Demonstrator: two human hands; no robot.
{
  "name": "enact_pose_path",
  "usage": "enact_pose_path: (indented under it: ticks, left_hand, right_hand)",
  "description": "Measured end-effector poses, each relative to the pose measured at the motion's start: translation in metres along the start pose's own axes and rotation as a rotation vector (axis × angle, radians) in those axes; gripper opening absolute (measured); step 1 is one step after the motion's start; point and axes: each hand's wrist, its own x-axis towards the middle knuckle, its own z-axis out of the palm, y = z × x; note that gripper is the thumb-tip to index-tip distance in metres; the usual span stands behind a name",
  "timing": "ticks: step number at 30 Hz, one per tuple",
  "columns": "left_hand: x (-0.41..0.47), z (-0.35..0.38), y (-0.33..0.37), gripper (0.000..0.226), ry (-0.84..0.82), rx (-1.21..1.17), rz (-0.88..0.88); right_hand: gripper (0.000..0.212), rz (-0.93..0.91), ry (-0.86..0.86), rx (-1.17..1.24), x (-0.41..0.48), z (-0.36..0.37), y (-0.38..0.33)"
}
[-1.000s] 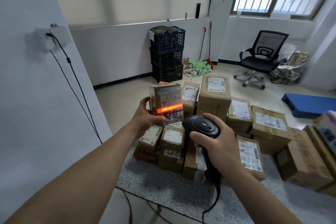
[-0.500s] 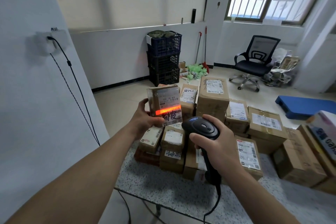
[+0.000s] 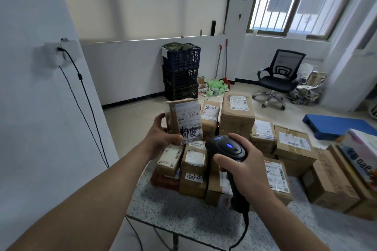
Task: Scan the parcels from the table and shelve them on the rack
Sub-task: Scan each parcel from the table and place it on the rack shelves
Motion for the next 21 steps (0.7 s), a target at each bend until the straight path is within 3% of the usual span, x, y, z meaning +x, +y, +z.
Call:
enact_pose_path:
  ticks: [9,11,14,17,21]
  left_hand:
    - [-0.024,-0.013,0.008,0.103,0.031,-0.053,0.033]
    - [-0.040,-0.019,0.013,0.103,0.067,-0.056,0.062]
    - [-0.071,-0.028,0.022,0.102,0.126,-0.013,0.111]
    - [-0.111,-0.037,0.030,0.101,0.190,0.039,0.155]
    - [-0.178,-0.042,0.037,0.098,0.335,0.112,0.206]
  right_hand:
    - [0.080,-0.099,-0.039,-0.024,-0.011,0.000,-0.012]
    - [0.081,-0.128,-0.069,-0.019,-0.015,0.001,-0.016]
    - [0.062,-0.159,-0.142,0.032,-0.022,0.003,-0.023]
    - [0.069,-0.207,-0.210,0.074,-0.034,0.006,-0.033]
    - [0.063,-0.270,-0.298,0.133,-0.065,0.009,-0.050]
